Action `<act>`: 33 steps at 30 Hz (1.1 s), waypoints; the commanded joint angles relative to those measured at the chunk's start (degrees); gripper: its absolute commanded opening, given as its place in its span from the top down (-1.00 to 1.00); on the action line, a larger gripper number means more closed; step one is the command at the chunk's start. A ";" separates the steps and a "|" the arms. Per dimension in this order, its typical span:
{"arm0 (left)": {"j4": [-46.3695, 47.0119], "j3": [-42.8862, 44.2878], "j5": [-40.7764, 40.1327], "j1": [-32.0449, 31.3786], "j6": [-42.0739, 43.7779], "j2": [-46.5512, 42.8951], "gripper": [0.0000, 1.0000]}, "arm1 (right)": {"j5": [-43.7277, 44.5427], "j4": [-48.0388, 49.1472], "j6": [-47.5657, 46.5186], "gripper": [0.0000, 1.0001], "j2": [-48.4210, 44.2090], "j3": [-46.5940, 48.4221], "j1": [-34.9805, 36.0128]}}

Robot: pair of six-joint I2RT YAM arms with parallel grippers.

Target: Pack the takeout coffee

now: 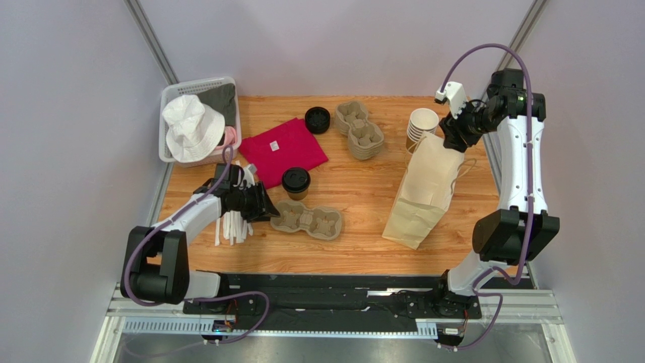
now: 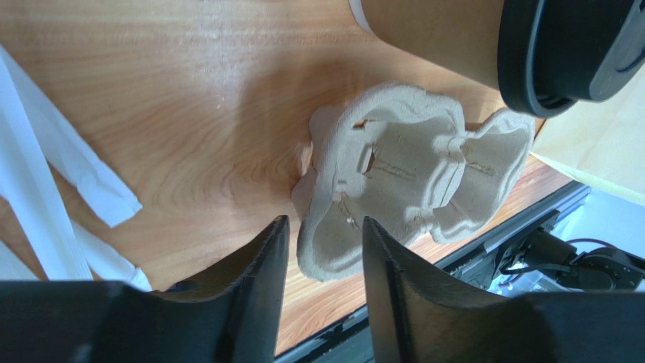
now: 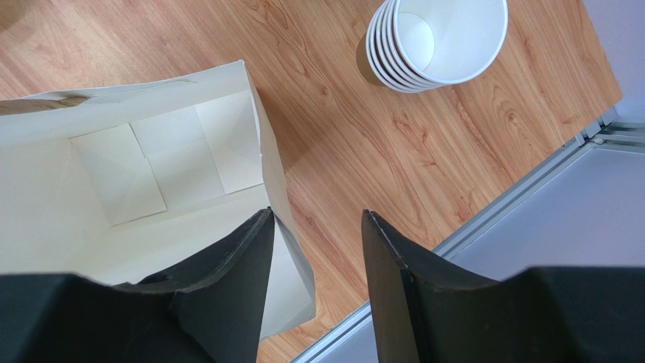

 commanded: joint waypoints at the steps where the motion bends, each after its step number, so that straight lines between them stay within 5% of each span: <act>1: 4.86 1.48 1.42 -0.14 -0.38 2.30 0.17 | 0.28 -17.80 0.11 -0.02 -0.76 2.61 0.05; 12: 1.69 3.16 -0.43 -0.14 0.93 4.42 0.50 | 0.54 -17.71 0.64 -0.11 -1.11 2.87 0.05; 17: -4.09 6.92 1.68 -0.14 6.81 0.47 1.00 | 1.24 -17.71 0.38 -0.15 -1.90 2.61 0.05; 25: -17.72 14.57 7.57 -2.24 13.59 -15.26 1.00 | 1.07 -17.71 1.87 -0.41 -2.87 5.24 -0.22; 33: -34.31 25.82 5.38 -6.11 23.50 -15.80 1.00 | 0.54 -17.71 2.66 -0.53 -4.19 5.78 -0.30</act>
